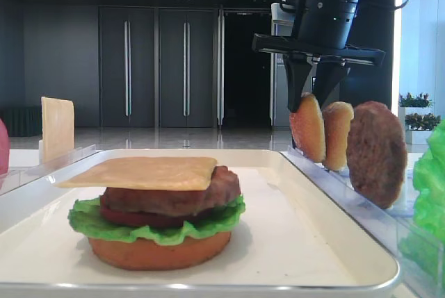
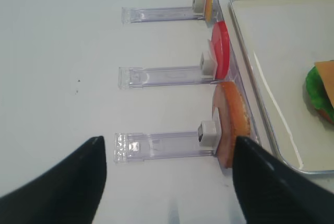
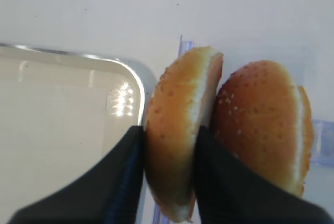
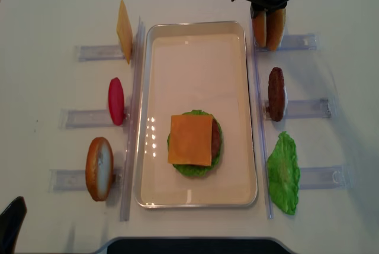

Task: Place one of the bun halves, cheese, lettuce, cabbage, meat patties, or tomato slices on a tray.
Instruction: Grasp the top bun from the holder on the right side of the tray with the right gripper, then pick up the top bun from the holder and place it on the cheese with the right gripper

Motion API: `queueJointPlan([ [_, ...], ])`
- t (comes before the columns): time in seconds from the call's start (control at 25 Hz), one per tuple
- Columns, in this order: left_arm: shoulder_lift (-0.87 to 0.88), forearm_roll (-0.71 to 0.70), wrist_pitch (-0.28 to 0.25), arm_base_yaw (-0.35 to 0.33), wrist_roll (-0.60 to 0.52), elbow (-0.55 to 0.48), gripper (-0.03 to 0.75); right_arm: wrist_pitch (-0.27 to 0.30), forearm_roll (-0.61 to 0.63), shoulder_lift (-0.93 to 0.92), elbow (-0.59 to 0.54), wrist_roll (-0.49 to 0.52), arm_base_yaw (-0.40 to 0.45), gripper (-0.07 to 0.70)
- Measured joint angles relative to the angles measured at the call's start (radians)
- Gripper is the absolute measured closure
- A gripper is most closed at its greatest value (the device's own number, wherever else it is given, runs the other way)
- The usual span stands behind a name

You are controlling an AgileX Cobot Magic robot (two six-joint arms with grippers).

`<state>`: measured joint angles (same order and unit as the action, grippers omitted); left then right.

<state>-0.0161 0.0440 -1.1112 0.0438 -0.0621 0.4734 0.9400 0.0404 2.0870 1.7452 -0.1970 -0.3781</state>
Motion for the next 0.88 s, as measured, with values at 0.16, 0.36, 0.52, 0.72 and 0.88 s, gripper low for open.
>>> queueJointPlan([
  [0.16, 0.0, 0.0, 0.0, 0.0, 0.0, 0.0, 0.141, 0.001, 0.001, 0.0, 0.0, 0.0, 0.0, 0.395],
  [0.36, 0.0, 0.0, 0.0, 0.0, 0.0, 0.0, 0.141, 0.016, 0.004, -0.005, 0.0, -0.001, 0.0, 0.395],
  [0.52, 0.0, 0.0, 0.0, 0.0, 0.0, 0.0, 0.141, 0.038, 0.011, -0.032, 0.0, -0.001, 0.0, 0.395],
  [0.72, 0.0, 0.0, 0.0, 0.0, 0.0, 0.0, 0.141, 0.052, 0.084, -0.072, 0.0, -0.002, 0.0, 0.4],
  [0.88, 0.0, 0.0, 0.0, 0.0, 0.0, 0.0, 0.141, 0.075, 0.138, -0.097, 0.0, -0.017, 0.0, 0.401],
])
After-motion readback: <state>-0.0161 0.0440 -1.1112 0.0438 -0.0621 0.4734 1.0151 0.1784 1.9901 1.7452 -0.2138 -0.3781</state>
